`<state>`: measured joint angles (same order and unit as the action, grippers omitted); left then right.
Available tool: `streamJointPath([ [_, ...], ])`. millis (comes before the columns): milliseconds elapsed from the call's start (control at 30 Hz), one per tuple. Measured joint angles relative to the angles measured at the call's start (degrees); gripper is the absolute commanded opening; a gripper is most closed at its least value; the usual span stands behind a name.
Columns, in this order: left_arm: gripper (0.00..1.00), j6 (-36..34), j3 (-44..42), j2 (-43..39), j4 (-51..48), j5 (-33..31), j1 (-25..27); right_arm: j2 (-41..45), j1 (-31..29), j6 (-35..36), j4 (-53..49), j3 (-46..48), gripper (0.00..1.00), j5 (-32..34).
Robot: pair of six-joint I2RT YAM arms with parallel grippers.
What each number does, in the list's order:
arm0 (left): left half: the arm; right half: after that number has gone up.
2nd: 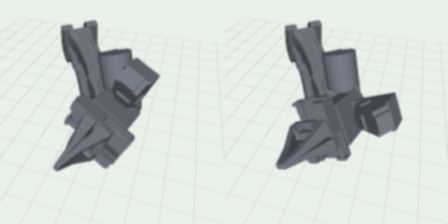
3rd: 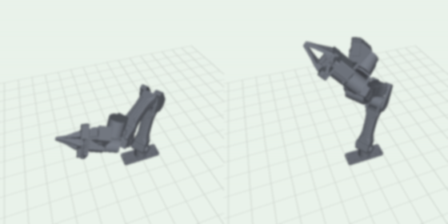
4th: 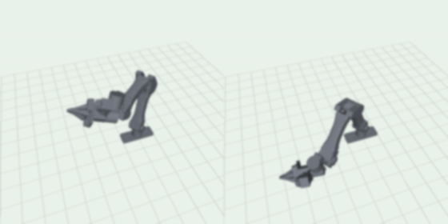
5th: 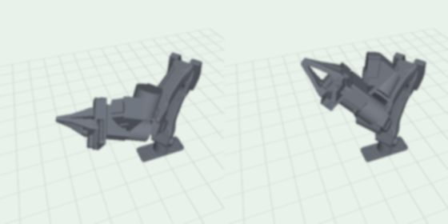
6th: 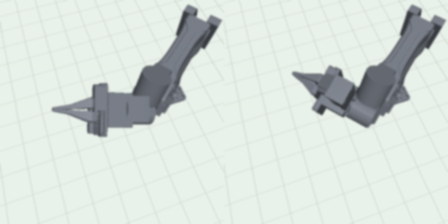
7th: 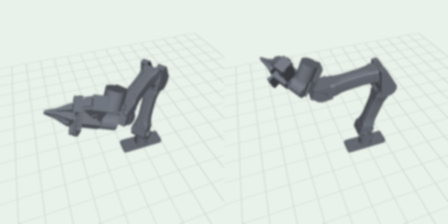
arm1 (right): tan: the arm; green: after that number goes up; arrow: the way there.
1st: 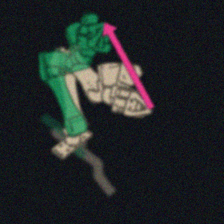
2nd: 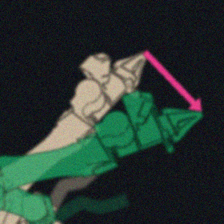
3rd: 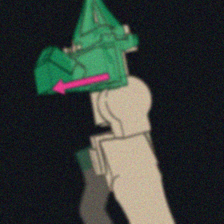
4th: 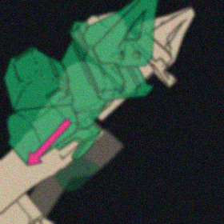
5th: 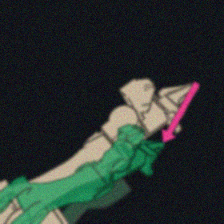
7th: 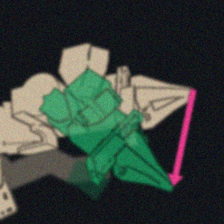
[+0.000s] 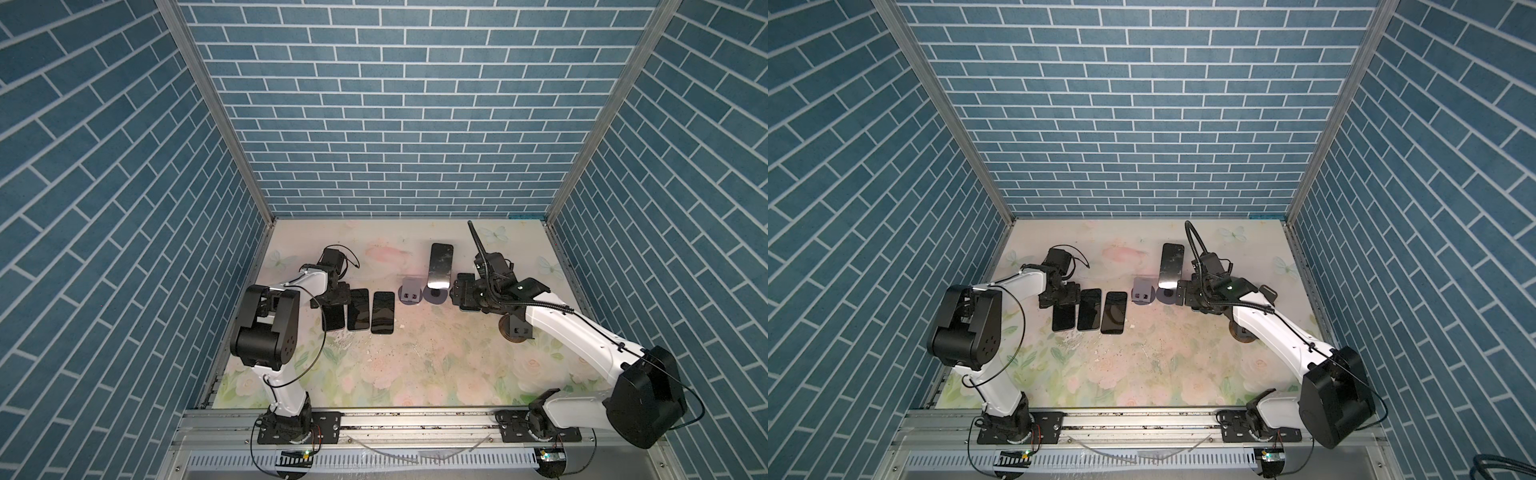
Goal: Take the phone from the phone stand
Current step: 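Lower the purple-edged phone flat while the right gripper reaches to the tall phone, then close the right gripper on the tall black phone's top edge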
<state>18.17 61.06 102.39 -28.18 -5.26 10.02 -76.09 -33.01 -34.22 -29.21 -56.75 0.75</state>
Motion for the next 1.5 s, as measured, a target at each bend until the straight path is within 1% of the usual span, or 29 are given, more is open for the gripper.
streamJointPath([
  [333,0.82,-0.02,0.11,-0.28,-0.90,0.04,0.00,0.00,-0.17,0.00,0.04,0.00,0.99,0.00],
  [467,0.83,-0.04,0.09,-1.64,-1.64,0.20,0.00,0.00,-0.48,0.00,0.04,0.00,0.99,0.02],
  [733,0.83,-0.02,-0.24,-8.11,-1.60,0.59,0.00,0.00,-1.07,0.00,0.04,0.00,0.99,0.17],
  [1133,0.84,0.61,-4.22,-15.32,-1.01,3.21,0.09,0.00,-2.25,-0.07,0.02,0.00,0.99,1.20],
  [1333,0.85,2.12,-6.95,-20.41,0.11,5.62,0.66,0.00,-2.91,-0.55,-0.02,0.02,0.99,1.73],
  [1500,0.86,4.17,-9.01,-25.29,2.14,8.96,1.51,0.00,-3.21,-1.60,-0.17,0.02,0.99,2.38],
])
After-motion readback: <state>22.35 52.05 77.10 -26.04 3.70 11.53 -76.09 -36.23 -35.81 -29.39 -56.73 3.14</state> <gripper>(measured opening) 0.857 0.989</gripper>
